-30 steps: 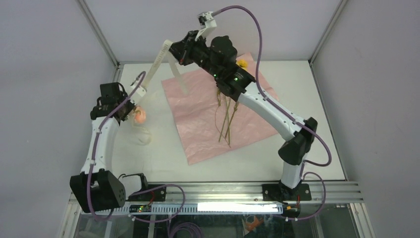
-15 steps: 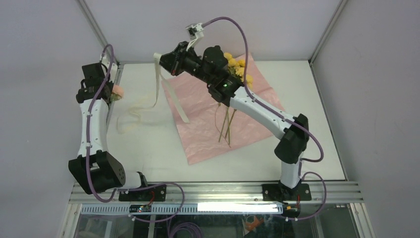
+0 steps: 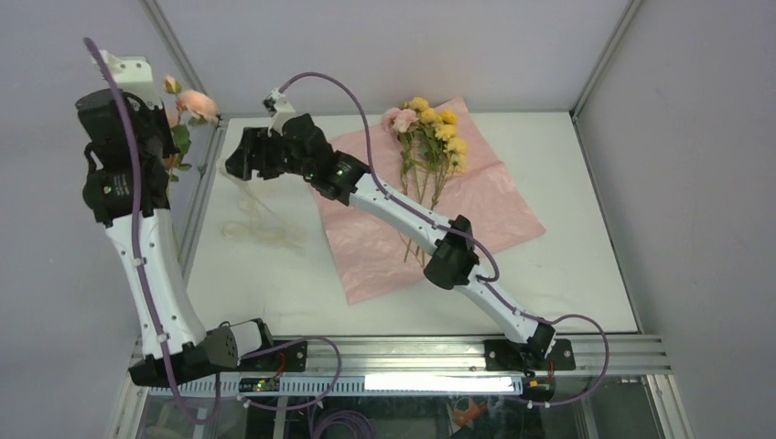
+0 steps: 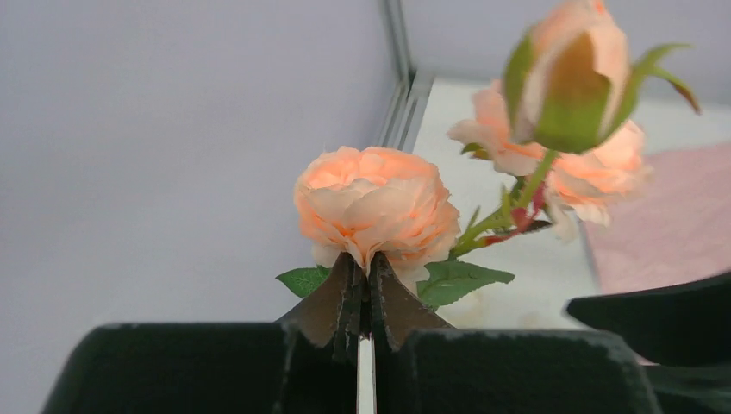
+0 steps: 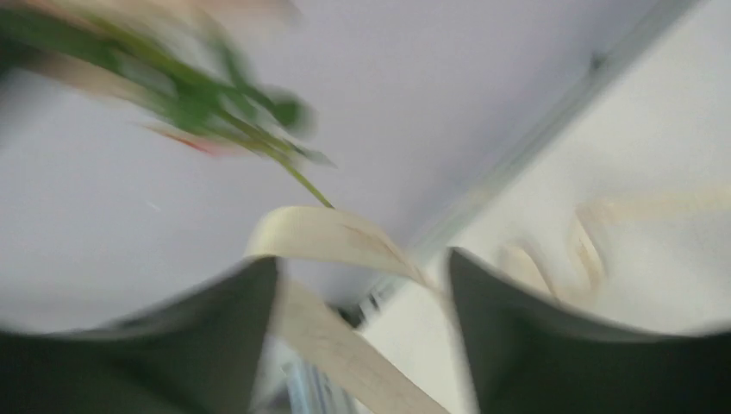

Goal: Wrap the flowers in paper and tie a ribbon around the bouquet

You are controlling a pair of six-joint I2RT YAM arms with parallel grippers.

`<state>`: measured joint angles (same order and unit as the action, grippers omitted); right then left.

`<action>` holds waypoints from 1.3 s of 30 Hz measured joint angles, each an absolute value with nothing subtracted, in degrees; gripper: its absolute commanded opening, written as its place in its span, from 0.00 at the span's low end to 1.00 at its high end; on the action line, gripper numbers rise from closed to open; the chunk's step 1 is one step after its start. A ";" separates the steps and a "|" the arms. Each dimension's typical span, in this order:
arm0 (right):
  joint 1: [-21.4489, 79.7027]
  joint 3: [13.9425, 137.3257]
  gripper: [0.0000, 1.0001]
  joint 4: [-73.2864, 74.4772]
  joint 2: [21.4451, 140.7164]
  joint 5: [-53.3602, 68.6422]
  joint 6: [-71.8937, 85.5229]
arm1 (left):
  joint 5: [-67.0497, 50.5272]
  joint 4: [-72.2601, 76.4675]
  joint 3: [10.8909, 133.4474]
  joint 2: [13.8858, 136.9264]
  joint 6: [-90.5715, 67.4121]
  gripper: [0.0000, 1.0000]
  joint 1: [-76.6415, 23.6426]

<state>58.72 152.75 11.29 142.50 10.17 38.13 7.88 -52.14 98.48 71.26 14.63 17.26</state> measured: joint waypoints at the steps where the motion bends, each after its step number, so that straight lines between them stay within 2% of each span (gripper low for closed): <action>1: 59.07 155.76 0.99 14.98 144.75 10.26 38.59 | 6.76 -52.21 100.62 70.02 13.74 0.00 17.23; 4: 59.92 153.16 0.99 25.61 145.38 9.91 35.59 | 3.70 -52.84 107.37 66.63 10.85 0.00 17.26; 9: 59.53 129.36 0.99 34.87 135.52 8.82 21.34 | -6.28 -54.76 115.11 62.08 4.10 0.00 17.23; 14: 58.41 119.26 0.99 37.23 123.98 10.81 8.01 | -19.66 -55.66 118.69 60.99 -4.47 0.00 16.73; 17: 58.08 110.56 0.99 28.21 111.98 12.43 6.87 | -26.48 -55.90 118.72 61.08 -10.39 0.00 14.96; 22: 58.22 95.39 0.99 0.91 94.11 12.88 12.29 | -32.12 -56.10 116.99 61.10 -17.96 0.00 11.79; 26: 58.78 94.83 0.99 -11.05 92.62 13.52 16.38 | -34.41 -56.05 116.25 61.12 -22.85 0.00 9.32; 29: 59.33 94.96 0.95 -12.64 94.70 15.49 17.76 | -35.64 -55.90 116.25 61.12 -26.28 0.00 9.30; 31: 59.70 94.94 0.86 -12.05 96.42 16.21 18.15 | -36.40 -55.59 116.25 61.10 -28.10 0.00 9.30; 32: 59.81 94.89 0.74 -11.64 97.17 16.43 18.35 | -36.64 -55.31 116.25 60.99 -29.06 0.00 9.30; 34: 59.92 94.78 0.21 -10.57 98.17 16.86 18.50 | -36.95 -54.78 116.25 60.80 -30.24 0.00 9.30; 35: 59.94 94.78 0.02 -9.98 98.48 17.08 19.09 | -37.19 -54.48 116.25 60.73 -30.76 0.00 9.30; 37: 59.99 94.78 0.00 -9.63 98.52 16.82 19.14 | -37.47 -54.43 116.25 60.66 -31.18 0.00 9.30; 38: 60.05 94.78 0.00 -9.61 98.39 16.58 19.57 | -37.45 -54.33 116.18 60.66 -31.29 0.26 9.32; 39: 60.14 94.78 0.00 -9.32 98.17 16.32 19.86 | -37.45 -53.82 115.90 60.69 -31.31 0.73 9.32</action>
<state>60.14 94.78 -9.32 98.17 16.32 19.86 -37.45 -53.82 115.90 60.69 -31.31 9.32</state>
